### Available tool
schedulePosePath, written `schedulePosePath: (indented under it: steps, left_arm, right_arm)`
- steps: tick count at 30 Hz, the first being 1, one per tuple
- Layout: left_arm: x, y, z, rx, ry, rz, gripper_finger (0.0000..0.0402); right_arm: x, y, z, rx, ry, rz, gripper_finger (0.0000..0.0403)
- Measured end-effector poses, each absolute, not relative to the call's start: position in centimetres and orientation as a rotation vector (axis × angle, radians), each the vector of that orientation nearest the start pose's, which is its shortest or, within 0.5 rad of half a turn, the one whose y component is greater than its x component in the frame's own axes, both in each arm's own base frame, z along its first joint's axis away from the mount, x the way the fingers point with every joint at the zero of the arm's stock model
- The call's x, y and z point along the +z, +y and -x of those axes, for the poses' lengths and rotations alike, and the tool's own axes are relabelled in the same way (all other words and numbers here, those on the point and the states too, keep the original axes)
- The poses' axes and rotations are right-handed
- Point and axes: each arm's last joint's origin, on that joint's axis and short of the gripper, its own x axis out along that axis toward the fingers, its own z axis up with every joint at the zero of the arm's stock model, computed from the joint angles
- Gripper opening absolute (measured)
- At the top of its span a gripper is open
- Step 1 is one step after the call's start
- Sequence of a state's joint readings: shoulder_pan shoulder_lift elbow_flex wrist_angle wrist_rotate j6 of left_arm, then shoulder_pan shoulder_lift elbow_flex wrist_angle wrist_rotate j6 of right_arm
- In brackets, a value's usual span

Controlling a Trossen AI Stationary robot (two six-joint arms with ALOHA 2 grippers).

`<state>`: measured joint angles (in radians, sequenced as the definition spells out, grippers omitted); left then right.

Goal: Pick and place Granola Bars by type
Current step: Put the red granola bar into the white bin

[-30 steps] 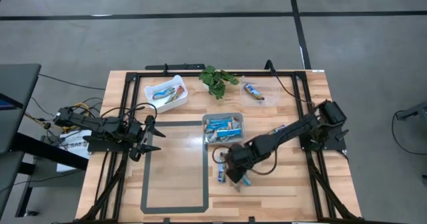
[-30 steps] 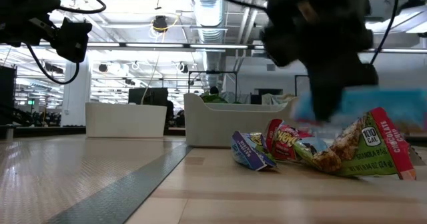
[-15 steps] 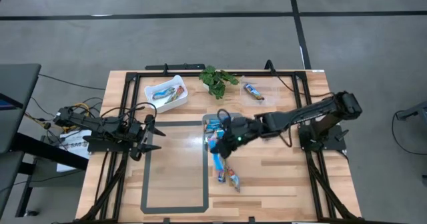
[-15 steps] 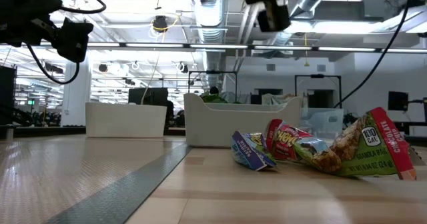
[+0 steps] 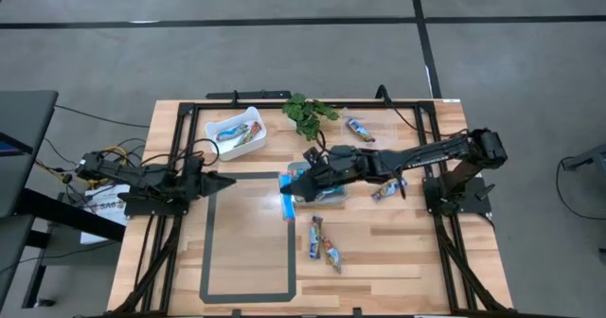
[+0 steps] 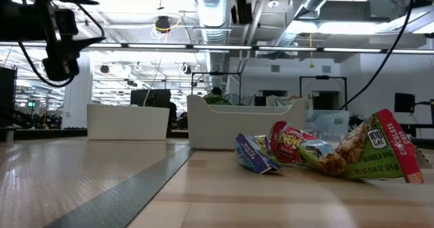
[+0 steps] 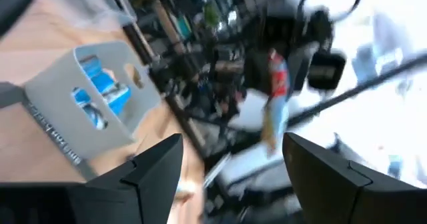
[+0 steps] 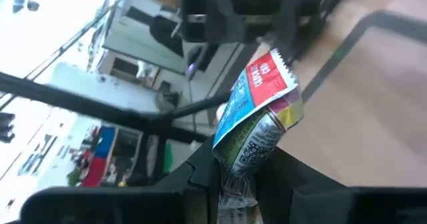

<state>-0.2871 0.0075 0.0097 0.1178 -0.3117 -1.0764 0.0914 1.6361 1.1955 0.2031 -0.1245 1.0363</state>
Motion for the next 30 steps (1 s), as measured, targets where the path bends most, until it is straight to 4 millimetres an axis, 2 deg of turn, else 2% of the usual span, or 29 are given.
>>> schedulePosePath:
  steps: [4, 8, 11, 19, 22, 30]
  left_arm:
    - [18.6, -1.9, -9.4, -0.111, -0.171, 1.137, 0.0251]
    - [20.2, -2.0, -9.6, -0.105, -0.169, 1.093, 0.0251]
    - [21.7, -2.1, -10.2, -0.081, -0.160, 1.060, 0.0251]
    - [23.5, -2.6, -12.6, -0.021, -0.048, 1.003, 0.0251]
    - [24.4, -2.7, -13.2, -0.052, -0.048, 0.955, 0.0251]
    - [26.5, -2.7, -13.4, -0.065, -0.090, 0.871, 0.0251]
  right_arm:
    - [28.7, 2.5, -39.1, 0.025, 0.296, -0.990, 0.0066]
    - [28.3, 1.2, -41.5, 0.003, 0.283, -0.960, 0.0066]
    - [28.9, 0.5, -43.3, 0.033, 0.261, -0.923, 0.0066]
    - [30.1, -0.9, -47.4, 0.154, 0.228, -0.891, 0.0066]
    - [30.4, -1.4, -48.0, 0.180, 0.225, -0.879, 0.0066]
    - [31.0, -2.3, -47.9, 0.165, 0.198, -0.845, 0.0066]
